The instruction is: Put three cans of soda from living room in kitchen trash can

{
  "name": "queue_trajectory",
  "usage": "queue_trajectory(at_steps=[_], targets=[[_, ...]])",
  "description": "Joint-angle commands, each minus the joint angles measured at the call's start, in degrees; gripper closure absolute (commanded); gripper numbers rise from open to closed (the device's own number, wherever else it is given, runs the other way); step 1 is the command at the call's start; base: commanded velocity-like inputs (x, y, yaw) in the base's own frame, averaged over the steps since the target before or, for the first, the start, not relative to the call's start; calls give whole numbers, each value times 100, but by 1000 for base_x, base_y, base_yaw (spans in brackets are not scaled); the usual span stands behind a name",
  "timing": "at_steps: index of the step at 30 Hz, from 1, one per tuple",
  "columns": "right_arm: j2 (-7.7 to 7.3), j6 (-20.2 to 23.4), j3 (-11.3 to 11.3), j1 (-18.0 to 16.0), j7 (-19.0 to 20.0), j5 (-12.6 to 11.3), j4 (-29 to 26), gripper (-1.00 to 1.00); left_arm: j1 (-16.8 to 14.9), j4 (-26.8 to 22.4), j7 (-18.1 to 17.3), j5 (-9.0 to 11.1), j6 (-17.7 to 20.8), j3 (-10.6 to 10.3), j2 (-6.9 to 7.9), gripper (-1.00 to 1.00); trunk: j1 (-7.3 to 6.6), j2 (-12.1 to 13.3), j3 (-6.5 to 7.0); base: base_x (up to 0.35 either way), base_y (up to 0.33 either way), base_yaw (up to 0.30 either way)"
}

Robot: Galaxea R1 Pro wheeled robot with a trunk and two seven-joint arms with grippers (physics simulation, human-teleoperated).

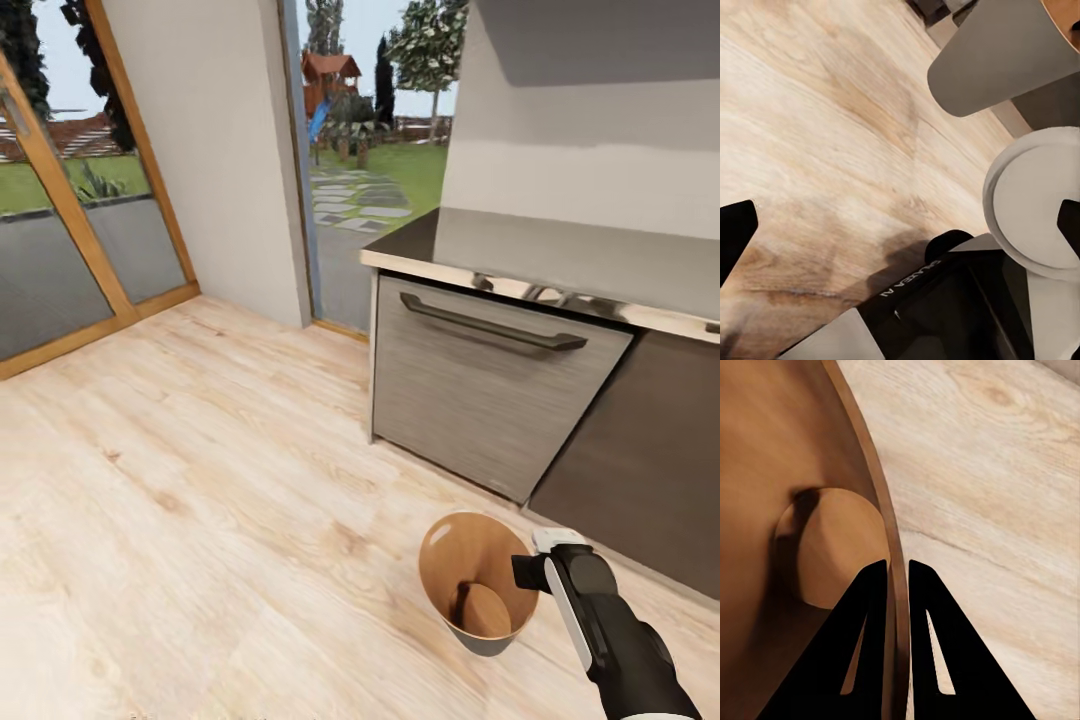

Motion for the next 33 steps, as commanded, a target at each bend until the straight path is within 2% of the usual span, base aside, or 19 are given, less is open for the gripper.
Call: queue_trajectory(at_steps=[1,33], targets=[[1,-2,0,-1,31,-60,-1,100,-1,0,0,0,0,-2,0,-100,0,0,0,0,0,290],[1,-3,6,-2,31,-60,8,100,0,0,0,0,0,-4,0,-100,0,0,4,0,0,291]])
